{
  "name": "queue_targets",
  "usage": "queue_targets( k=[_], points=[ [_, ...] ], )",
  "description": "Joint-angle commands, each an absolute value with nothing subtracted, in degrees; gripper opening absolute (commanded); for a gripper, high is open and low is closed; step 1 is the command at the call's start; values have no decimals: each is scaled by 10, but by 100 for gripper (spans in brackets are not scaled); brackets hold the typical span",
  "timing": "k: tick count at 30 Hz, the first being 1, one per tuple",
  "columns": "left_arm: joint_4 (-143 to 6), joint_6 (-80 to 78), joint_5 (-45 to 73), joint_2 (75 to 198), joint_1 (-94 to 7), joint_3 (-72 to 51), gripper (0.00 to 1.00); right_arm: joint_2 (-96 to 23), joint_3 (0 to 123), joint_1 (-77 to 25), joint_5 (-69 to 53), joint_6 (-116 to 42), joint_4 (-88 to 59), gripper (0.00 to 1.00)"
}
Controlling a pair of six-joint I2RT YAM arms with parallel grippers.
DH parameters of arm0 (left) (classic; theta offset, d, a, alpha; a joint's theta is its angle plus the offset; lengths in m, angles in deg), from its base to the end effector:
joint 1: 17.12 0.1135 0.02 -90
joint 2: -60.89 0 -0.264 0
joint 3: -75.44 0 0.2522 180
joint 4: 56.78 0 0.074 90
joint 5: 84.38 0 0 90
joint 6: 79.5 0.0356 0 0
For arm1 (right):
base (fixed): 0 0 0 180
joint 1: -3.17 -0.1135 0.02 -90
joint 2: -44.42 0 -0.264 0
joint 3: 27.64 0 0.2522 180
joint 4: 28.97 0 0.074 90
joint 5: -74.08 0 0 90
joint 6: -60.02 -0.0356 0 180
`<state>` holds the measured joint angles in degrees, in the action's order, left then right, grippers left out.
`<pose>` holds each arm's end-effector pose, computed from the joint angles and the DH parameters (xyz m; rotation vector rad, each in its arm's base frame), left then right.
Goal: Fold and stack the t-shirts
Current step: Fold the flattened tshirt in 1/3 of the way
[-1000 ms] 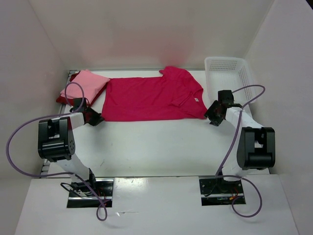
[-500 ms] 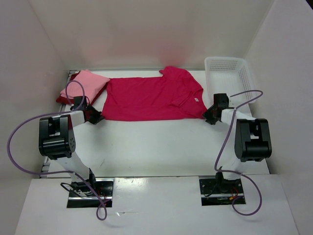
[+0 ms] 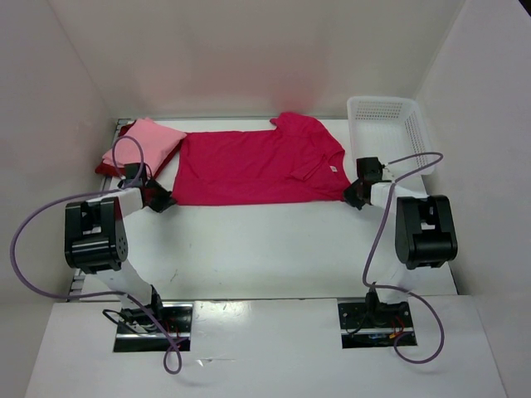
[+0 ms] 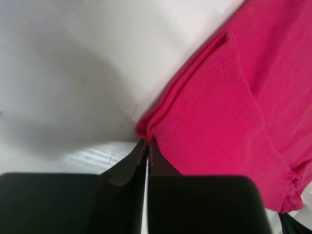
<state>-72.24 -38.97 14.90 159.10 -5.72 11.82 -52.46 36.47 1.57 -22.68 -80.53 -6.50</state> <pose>0.3299 0.0607 0.1480 -1.1981 2.1843 -0.4863 0.3260 0.0049 0.1493 1.0943 2.2908 0.2146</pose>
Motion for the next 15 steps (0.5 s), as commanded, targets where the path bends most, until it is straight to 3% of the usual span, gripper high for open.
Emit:
queue_targets(
  k=[1,8,15],
  points=[
    [-773,-363,140,1544,-53,128,0,-459,376,2,-257,-810,6,0],
    [-828,-322,153,1481,9,174,0,-321,340,8,-254,-765,157,0],
    [-919,-293,153,1370,30,208,0,-284,349,3,-133,-749,256,0]
  ],
)
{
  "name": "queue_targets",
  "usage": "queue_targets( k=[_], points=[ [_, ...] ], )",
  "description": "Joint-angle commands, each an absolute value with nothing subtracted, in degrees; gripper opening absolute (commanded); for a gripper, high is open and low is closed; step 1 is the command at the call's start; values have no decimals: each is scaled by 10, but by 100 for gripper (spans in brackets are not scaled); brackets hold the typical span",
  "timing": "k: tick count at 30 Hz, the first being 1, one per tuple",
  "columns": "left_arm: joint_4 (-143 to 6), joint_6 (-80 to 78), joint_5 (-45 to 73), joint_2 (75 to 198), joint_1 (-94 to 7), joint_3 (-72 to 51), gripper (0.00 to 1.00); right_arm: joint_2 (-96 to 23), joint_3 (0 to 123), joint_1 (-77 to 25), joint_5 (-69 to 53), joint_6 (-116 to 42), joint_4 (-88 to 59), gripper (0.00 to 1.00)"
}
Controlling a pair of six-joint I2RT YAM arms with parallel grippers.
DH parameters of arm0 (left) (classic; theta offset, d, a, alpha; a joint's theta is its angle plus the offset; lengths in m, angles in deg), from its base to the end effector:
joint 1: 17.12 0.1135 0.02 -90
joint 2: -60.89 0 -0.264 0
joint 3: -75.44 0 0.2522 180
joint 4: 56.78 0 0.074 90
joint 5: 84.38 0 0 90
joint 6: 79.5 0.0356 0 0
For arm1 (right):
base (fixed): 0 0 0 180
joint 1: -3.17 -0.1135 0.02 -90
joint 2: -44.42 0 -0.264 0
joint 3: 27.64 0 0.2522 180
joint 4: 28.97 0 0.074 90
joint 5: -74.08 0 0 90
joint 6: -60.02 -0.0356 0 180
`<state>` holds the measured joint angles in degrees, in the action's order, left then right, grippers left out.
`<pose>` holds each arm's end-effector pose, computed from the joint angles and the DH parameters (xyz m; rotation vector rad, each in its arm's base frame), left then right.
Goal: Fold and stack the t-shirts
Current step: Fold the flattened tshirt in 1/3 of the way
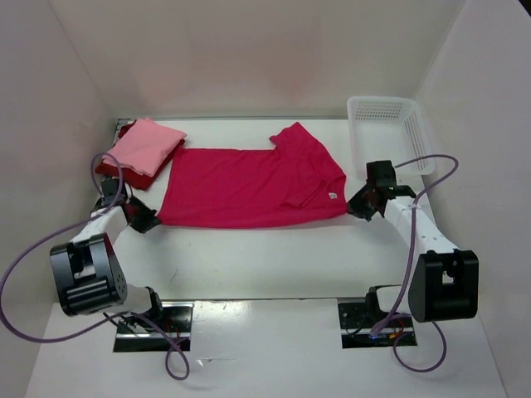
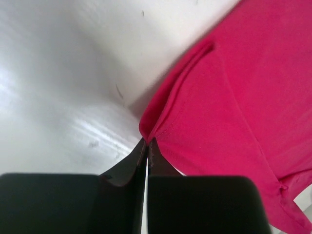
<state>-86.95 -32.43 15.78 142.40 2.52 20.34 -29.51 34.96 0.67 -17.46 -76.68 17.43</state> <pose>0.2535 0.0838 0.1714 -1.2808 2.2403 -0.3809 0.2525 0.0101 0.2250 0.9892 2.4092 0.2818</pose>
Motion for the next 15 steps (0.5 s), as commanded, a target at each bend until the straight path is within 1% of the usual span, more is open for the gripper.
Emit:
queue_targets(
  k=[1,3,4,7,9,10,11,12,13,15],
  points=[
    [-919,-293,158,1358,30,208,0,-284,349,3,-115,-740,270,0],
    [-950,-304,170,1345,30,203,0,-261,349,3,-105,-731,315,0],
    [-958,-305,192,1339,30,203,0,-253,354,3,-87,-717,329,5],
    [-989,-320,217,1316,30,216,0,-224,360,-2,-82,-704,390,8],
    [-1012,-330,227,1308,30,216,0,-204,379,-18,-91,-704,424,13],
    [-1023,-337,227,1308,30,209,0,-197,386,-18,-97,-704,436,17],
    [-1044,-337,215,1308,30,204,4,-197,394,-18,-107,-697,449,30],
    [-1053,-337,210,1308,30,199,9,-188,411,-18,-115,-697,473,36],
    [-1060,-343,195,1308,30,193,23,-188,419,-18,-132,-689,482,44],
    [-1060,-348,183,1313,30,193,33,-182,431,-18,-132,-683,489,48]
  ],
)
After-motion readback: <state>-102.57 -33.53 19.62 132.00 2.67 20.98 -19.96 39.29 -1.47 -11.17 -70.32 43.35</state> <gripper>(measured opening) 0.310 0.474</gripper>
